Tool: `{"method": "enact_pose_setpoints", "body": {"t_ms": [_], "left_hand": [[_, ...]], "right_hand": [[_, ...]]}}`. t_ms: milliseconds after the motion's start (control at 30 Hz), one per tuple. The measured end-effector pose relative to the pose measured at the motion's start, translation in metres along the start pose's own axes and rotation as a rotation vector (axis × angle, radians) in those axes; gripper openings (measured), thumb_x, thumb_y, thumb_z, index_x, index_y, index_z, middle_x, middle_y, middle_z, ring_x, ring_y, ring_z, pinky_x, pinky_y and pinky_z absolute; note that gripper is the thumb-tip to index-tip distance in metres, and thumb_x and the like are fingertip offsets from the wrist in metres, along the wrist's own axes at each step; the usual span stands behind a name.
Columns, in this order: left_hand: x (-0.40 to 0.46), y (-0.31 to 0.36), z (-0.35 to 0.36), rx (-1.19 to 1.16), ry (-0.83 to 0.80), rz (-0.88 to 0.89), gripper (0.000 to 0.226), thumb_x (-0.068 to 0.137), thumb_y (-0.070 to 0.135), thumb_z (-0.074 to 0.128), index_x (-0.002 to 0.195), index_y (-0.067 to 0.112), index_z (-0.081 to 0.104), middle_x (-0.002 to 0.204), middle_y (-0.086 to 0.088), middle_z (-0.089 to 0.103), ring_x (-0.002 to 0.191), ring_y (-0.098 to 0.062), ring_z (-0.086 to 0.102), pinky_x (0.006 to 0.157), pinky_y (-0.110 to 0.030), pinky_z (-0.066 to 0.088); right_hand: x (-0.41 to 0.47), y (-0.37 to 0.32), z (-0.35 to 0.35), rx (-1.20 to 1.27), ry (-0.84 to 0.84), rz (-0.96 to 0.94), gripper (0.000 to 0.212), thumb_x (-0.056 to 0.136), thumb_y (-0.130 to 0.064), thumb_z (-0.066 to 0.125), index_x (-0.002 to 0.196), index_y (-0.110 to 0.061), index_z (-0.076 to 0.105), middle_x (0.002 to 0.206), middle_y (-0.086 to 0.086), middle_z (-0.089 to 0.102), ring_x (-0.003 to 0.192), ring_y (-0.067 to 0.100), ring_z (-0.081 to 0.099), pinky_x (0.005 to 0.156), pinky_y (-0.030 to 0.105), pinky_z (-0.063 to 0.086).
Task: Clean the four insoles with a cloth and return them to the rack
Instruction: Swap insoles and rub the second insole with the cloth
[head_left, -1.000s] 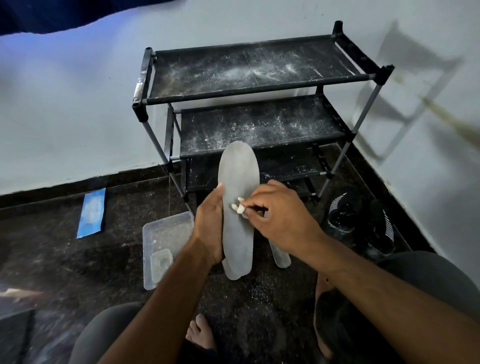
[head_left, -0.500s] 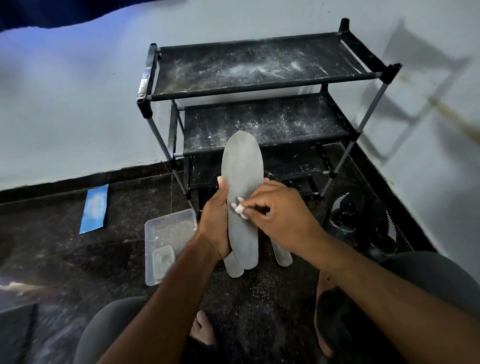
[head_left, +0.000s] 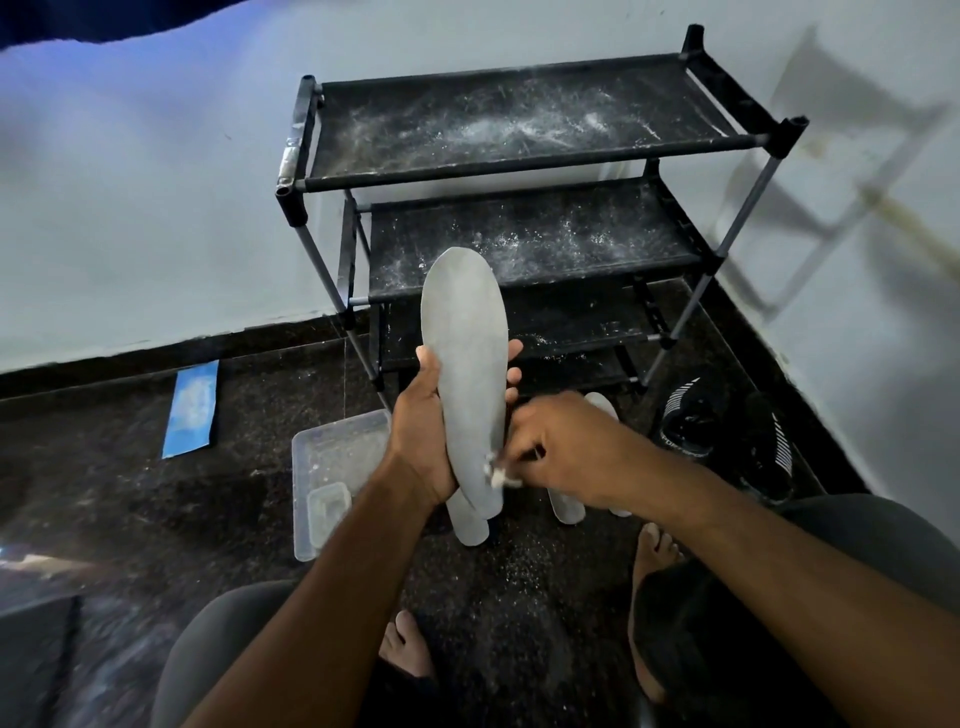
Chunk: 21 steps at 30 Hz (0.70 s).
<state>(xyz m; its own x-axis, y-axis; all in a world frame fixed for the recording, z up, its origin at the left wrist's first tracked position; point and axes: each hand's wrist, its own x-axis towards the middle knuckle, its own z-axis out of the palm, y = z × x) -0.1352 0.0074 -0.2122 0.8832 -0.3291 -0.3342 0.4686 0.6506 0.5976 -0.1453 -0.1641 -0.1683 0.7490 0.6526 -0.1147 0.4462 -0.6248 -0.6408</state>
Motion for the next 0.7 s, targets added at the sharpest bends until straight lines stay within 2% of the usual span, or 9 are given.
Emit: {"method": "enact_pose_setpoints", "body": {"t_ms": [100, 200, 300, 367, 433, 500, 567, 633, 700], "left_hand": [[0.001, 0.000, -0.004, 0.006, 0.008, 0.027, 0.086, 0.102, 0.071, 0.026, 0.152, 0.003, 0.044, 0.126, -0.010, 0.062, 0.100, -0.018, 0.061, 0.091, -0.031, 0.055], [0.000, -0.001, -0.003, 0.044, 0.027, 0.020, 0.083, 0.103, 0.069, 0.019, 0.146, 0.007, 0.054, 0.132, -0.013, 0.064, 0.107, -0.023, 0.066, 0.093, -0.039, 0.058], [-0.003, -0.003, 0.002, 0.111, 0.054, 0.048, 0.079, 0.106, 0.064, 0.018, 0.147, 0.006, 0.051, 0.146, -0.016, 0.057, 0.122, -0.029, 0.063, 0.095, -0.041, 0.057], [-0.004, -0.004, 0.006, 0.106, 0.071, 0.044, 0.077, 0.106, 0.064, 0.020, 0.143, 0.007, 0.057, 0.144, -0.015, 0.060, 0.121, -0.028, 0.064, 0.098, -0.044, 0.056], [-0.006, -0.004, 0.007, 0.086, 0.096, 0.034, 0.078, 0.105, 0.065, 0.020, 0.127, 0.011, 0.072, 0.132, -0.011, 0.068, 0.105, -0.024, 0.068, 0.093, -0.045, 0.057], [-0.007, -0.003, 0.007, 0.091, 0.109, 0.034, 0.079, 0.105, 0.064, 0.019, 0.123, 0.011, 0.074, 0.126, -0.011, 0.070, 0.100, -0.022, 0.069, 0.089, -0.041, 0.059], [-0.006, -0.003, 0.006, 0.109, 0.140, 0.021, 0.075, 0.106, 0.062, 0.022, 0.135, 0.007, 0.064, 0.127, -0.013, 0.070, 0.103, -0.024, 0.071, 0.086, -0.039, 0.061], [-0.006, -0.005, 0.005, 0.145, 0.178, 0.003, 0.070, 0.106, 0.060, 0.028, 0.139, 0.007, 0.059, 0.119, -0.016, 0.073, 0.095, -0.026, 0.074, 0.081, -0.037, 0.062], [-0.007, -0.009, 0.010, 0.184, 0.182, -0.021, 0.069, 0.105, 0.060, 0.031, 0.138, 0.007, 0.060, 0.115, -0.017, 0.073, 0.090, -0.027, 0.074, 0.077, -0.038, 0.062]], "right_hand": [[-0.008, -0.004, -0.006, 0.104, -0.168, 0.013, 0.010, 0.083, -0.021, 0.076, 0.091, -0.017, 0.079, 0.078, -0.015, 0.067, 0.073, 0.004, 0.064, 0.069, 0.017, 0.048], [-0.007, -0.003, -0.020, 0.289, 0.143, 0.004, 0.012, 0.080, -0.018, 0.079, 0.092, -0.017, 0.079, 0.083, -0.011, 0.071, 0.077, 0.005, 0.066, 0.071, 0.020, 0.052], [0.007, 0.008, -0.010, 0.104, 0.412, 0.018, 0.016, 0.081, -0.014, 0.078, 0.096, -0.016, 0.078, 0.092, -0.005, 0.071, 0.086, 0.010, 0.066, 0.082, 0.034, 0.055], [0.009, 0.010, 0.002, 0.000, 0.275, 0.030, 0.013, 0.083, -0.019, 0.076, 0.095, -0.017, 0.078, 0.095, -0.006, 0.069, 0.087, 0.010, 0.064, 0.082, 0.038, 0.054], [0.006, 0.008, 0.006, 0.073, 0.093, 0.003, 0.009, 0.084, -0.020, 0.075, 0.092, -0.017, 0.079, 0.094, -0.011, 0.070, 0.086, 0.004, 0.065, 0.083, 0.033, 0.054], [0.001, 0.005, -0.001, 0.198, 0.079, -0.023, 0.009, 0.082, -0.019, 0.077, 0.091, -0.017, 0.079, 0.091, -0.011, 0.071, 0.085, 0.004, 0.066, 0.084, 0.027, 0.055], [0.002, 0.007, -0.010, 0.218, 0.279, -0.020, 0.014, 0.082, -0.016, 0.077, 0.095, -0.015, 0.078, 0.090, -0.008, 0.071, 0.082, 0.007, 0.065, 0.081, 0.026, 0.055], [0.007, 0.013, -0.015, 0.010, 0.528, -0.021, 0.014, 0.084, -0.011, 0.074, 0.098, -0.013, 0.077, 0.090, -0.003, 0.068, 0.084, 0.012, 0.060, 0.077, 0.031, 0.053], [0.009, 0.016, -0.014, -0.176, 0.596, 0.000, 0.014, 0.087, -0.011, 0.069, 0.100, -0.013, 0.077, 0.091, -0.002, 0.065, 0.088, 0.013, 0.052, 0.077, 0.035, 0.051]]}}
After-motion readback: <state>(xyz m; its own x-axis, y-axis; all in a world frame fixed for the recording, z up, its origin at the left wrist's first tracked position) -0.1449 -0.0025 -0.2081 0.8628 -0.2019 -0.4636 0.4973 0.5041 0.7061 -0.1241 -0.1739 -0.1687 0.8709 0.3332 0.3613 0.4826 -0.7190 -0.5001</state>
